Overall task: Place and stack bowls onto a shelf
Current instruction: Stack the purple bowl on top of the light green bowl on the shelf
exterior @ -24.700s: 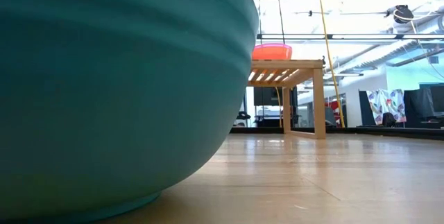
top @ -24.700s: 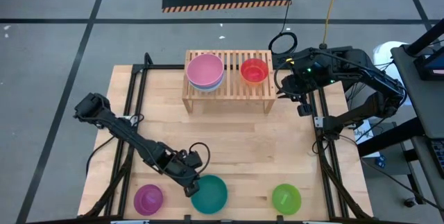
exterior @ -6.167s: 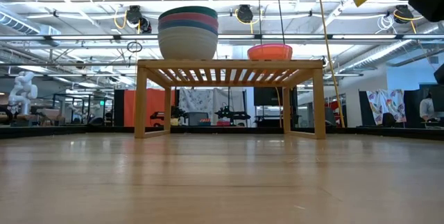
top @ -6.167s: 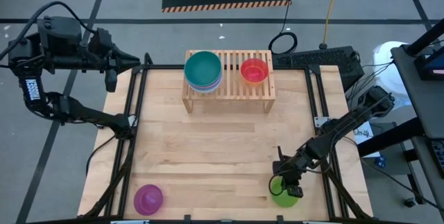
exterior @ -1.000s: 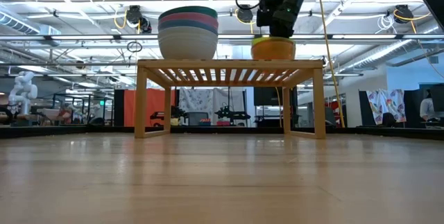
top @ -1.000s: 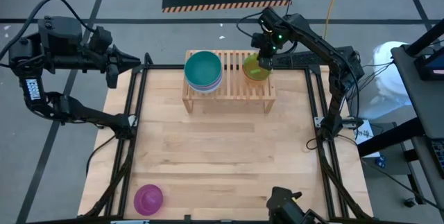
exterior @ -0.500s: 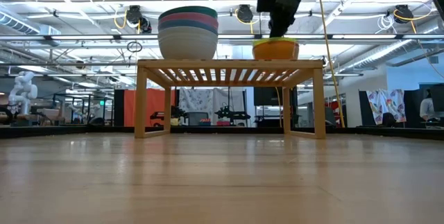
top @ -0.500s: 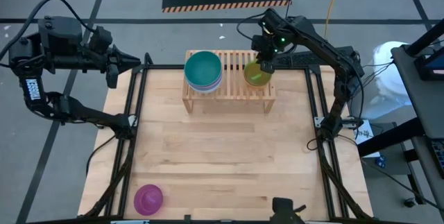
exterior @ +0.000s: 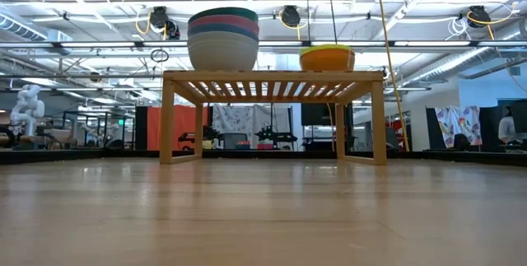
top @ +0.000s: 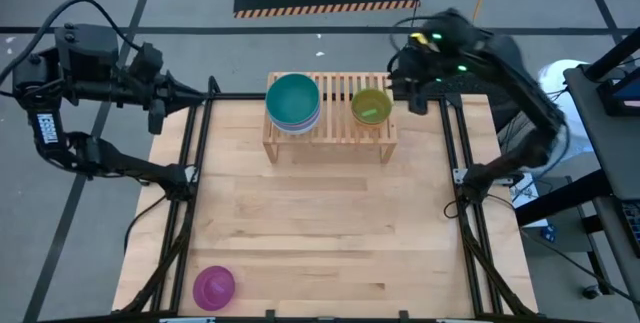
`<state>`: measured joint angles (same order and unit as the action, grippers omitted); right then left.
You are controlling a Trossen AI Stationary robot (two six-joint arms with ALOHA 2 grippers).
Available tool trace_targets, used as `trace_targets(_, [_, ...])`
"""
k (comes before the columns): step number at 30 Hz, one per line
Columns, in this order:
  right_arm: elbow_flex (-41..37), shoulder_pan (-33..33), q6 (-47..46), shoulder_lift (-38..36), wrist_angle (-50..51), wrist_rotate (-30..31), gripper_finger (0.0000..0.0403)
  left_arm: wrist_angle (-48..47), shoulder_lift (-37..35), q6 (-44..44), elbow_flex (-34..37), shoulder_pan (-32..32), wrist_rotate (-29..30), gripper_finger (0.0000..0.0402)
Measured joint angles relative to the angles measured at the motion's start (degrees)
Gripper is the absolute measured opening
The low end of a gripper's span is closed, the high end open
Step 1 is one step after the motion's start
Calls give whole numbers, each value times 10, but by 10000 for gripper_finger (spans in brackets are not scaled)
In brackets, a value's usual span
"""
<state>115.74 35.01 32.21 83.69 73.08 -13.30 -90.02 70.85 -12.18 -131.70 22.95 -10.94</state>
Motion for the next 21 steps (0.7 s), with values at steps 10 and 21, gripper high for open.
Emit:
trace_targets(10, [0, -43, -82, -123, -60, 0, 105, 1, -22, -43, 120, -128, -42, 56])
trace_targets(21, [0, -52, -149, -166, -70, -2, 105, 0, -98, -242, 378, -340, -69, 56])
